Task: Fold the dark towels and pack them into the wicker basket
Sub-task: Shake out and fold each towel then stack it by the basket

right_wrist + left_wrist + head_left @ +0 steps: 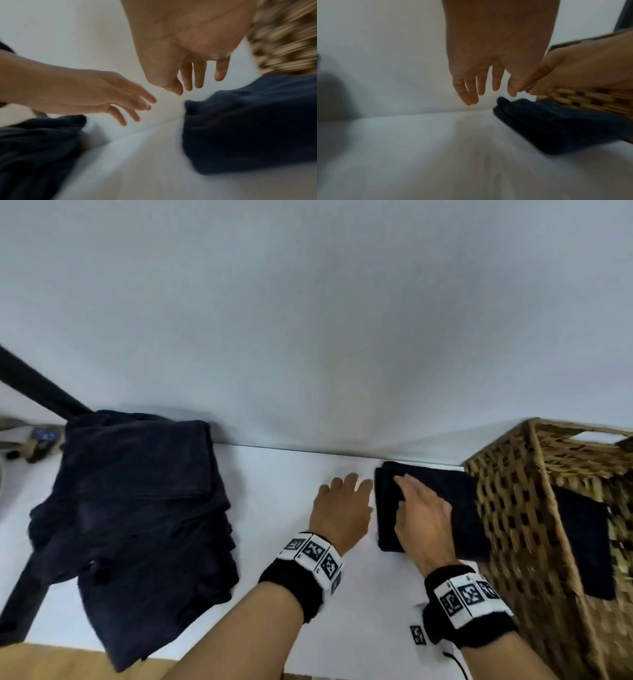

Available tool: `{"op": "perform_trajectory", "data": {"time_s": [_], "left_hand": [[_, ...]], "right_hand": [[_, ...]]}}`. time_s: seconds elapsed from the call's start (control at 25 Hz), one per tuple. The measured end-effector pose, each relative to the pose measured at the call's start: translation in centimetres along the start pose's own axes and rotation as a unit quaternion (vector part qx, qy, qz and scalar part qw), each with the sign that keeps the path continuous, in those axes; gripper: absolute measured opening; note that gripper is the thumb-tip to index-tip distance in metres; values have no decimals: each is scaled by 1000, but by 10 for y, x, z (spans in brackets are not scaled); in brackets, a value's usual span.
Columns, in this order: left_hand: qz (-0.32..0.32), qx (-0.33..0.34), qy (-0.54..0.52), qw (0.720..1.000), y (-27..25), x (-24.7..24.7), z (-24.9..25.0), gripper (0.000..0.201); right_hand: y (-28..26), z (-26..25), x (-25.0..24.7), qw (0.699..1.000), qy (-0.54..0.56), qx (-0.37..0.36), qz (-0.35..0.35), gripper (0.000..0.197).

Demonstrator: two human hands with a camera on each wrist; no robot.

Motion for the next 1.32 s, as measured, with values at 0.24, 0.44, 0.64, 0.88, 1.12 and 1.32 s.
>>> {"op": "perform_trajectory", "data": {"time_s": [0.24, 0.44, 0.64, 0.88, 1.12, 1.32], "left_hand": [[91, -189, 140, 968, -97, -87, -168, 38], [37, -187, 143, 971, -140, -88, -238, 26], [209, -157, 63, 963, -157, -158, -245, 12], [397, -76, -156, 901, -197, -302, -208, 20], [388, 62, -216, 894, -211, -359, -124, 21], [239, 78, -237, 938, -193, -334, -77, 35]], "right_hand": [[-5, -224, 63, 946, 249, -144, -149, 42], [-5, -297, 104, 960, 118, -161, -198, 31], [-3, -338, 39, 965, 161, -188, -83, 23], [-10, -380, -121, 884, 447, -130, -36, 22], [-57, -328, -217, 871, 483, -75, -49, 17], [-81, -269, -236, 899, 437, -29, 23, 16]]}}
Point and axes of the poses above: each hand's wrist, its own y-axis towards the middle knuckle, its own x-axis out of the palm, z = x × y, the point moved 8 cm from there along y, towards the middle knuckle, and after that the axes turned 8 degrees about y, right-handed, at the moved point
